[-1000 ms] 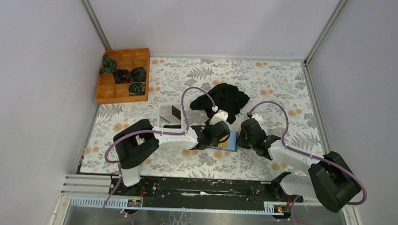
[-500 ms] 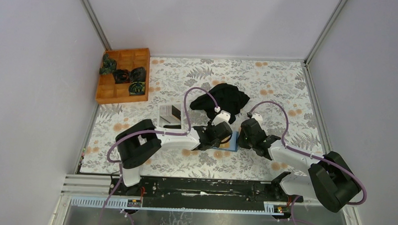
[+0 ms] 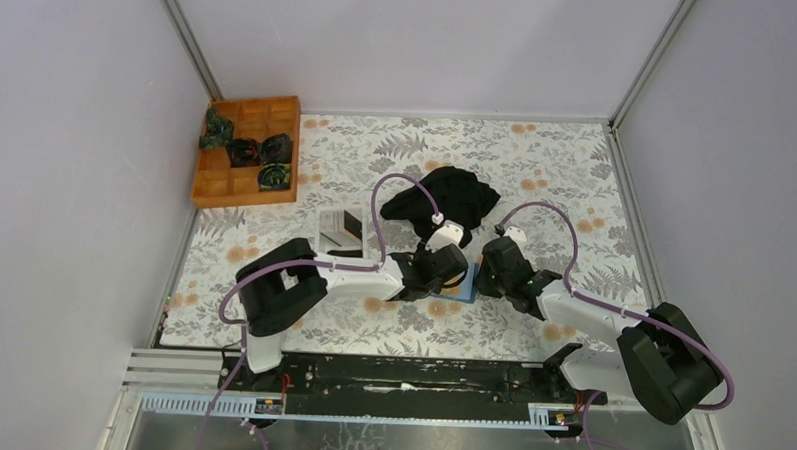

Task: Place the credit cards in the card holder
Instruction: Insert the credit card into the card holder.

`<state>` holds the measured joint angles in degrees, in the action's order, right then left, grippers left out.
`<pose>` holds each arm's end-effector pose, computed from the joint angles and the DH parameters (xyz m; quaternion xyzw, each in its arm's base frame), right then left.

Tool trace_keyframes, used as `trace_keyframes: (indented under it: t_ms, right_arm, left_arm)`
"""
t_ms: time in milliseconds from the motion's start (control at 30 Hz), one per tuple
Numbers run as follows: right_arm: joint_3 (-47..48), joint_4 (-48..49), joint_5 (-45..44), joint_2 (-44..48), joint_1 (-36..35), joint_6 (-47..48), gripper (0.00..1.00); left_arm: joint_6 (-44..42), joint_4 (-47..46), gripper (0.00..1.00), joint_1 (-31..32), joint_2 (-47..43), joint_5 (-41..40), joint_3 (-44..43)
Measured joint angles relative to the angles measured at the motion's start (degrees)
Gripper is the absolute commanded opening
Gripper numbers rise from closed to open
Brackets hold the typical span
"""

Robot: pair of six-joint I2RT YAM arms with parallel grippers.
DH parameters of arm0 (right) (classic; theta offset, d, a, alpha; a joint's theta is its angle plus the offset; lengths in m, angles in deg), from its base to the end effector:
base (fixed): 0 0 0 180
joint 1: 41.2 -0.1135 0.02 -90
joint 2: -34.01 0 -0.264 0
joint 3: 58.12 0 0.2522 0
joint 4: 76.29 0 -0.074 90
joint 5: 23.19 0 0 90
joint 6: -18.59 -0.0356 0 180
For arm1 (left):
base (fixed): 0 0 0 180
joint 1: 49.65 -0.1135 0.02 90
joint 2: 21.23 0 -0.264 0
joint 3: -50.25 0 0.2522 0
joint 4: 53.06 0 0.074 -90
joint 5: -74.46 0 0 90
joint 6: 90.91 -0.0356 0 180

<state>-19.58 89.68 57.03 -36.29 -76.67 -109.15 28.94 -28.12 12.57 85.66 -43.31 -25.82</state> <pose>0.1839 0.1236 0.1511 0.0504 0.9223 0.1602 0.3481 0.1884 -0.3220 0.1497 0.1908 0.9107 -0.0465 0.3635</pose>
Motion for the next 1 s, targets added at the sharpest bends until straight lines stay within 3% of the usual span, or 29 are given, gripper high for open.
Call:
trace_keyframes:
  t_ms: [1000]
  right_arm:
    - [0.0, 0.6, 0.0, -0.3, 0.0, 0.0, 0.18]
  left_arm:
    - [-0.9, -2.1, 0.51, 0.0, -0.3, -6.1, 1.2]
